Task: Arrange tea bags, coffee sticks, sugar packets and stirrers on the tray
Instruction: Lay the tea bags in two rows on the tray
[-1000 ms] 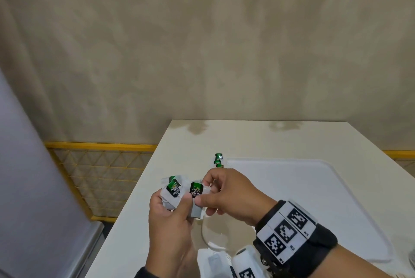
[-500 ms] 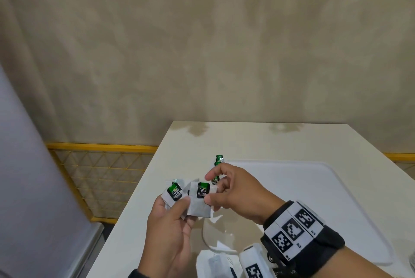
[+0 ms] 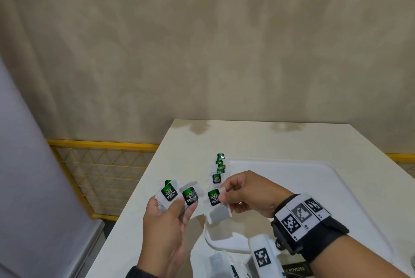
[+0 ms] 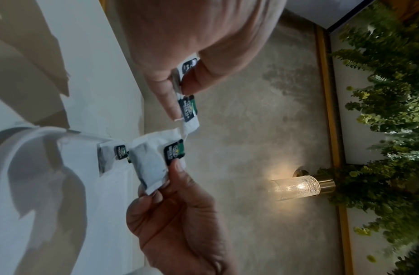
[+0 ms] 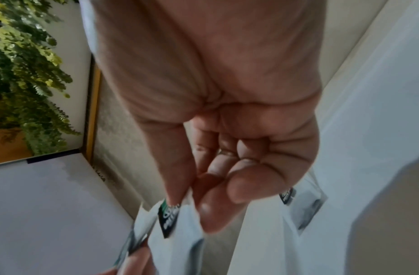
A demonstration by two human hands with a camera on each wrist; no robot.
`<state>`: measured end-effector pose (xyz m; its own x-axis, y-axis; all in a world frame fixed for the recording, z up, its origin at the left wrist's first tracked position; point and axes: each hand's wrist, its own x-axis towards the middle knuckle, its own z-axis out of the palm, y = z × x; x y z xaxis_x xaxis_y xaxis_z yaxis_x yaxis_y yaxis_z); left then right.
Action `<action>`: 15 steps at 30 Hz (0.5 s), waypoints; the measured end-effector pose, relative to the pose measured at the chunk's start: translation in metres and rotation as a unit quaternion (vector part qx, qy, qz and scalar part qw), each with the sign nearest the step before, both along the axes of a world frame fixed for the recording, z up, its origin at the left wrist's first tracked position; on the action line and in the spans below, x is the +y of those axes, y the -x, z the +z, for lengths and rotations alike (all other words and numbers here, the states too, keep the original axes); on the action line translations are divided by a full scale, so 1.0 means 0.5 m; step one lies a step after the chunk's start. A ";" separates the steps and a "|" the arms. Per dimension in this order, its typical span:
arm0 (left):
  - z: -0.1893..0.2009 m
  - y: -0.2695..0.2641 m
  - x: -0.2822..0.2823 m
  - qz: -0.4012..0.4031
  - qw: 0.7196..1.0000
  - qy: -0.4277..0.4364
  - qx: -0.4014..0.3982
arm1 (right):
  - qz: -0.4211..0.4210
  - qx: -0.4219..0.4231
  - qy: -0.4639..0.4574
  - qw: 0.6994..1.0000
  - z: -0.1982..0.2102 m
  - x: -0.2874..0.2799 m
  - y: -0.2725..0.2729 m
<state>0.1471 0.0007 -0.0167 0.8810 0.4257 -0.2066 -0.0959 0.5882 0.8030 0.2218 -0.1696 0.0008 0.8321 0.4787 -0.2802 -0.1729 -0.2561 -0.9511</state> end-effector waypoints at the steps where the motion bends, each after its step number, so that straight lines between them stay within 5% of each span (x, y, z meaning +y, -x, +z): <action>1: -0.003 -0.001 0.000 -0.003 1.000 -0.001 0.001 | 0.004 0.011 -0.009 1.000 -0.003 0.002 -0.001; 6: -0.012 -0.006 0.007 0.004 1.000 -0.009 -0.001 | 0.030 0.035 -0.071 0.996 0.004 0.003 -0.005; 10: -0.018 -0.008 0.025 0.018 1.000 -0.017 -0.010 | -0.048 0.027 -0.134 0.989 0.027 -0.014 -0.027; 15: -0.023 -0.008 0.045 0.033 0.999 -0.016 -0.010 | -0.155 -0.031 -0.001 0.987 0.004 -0.036 -0.074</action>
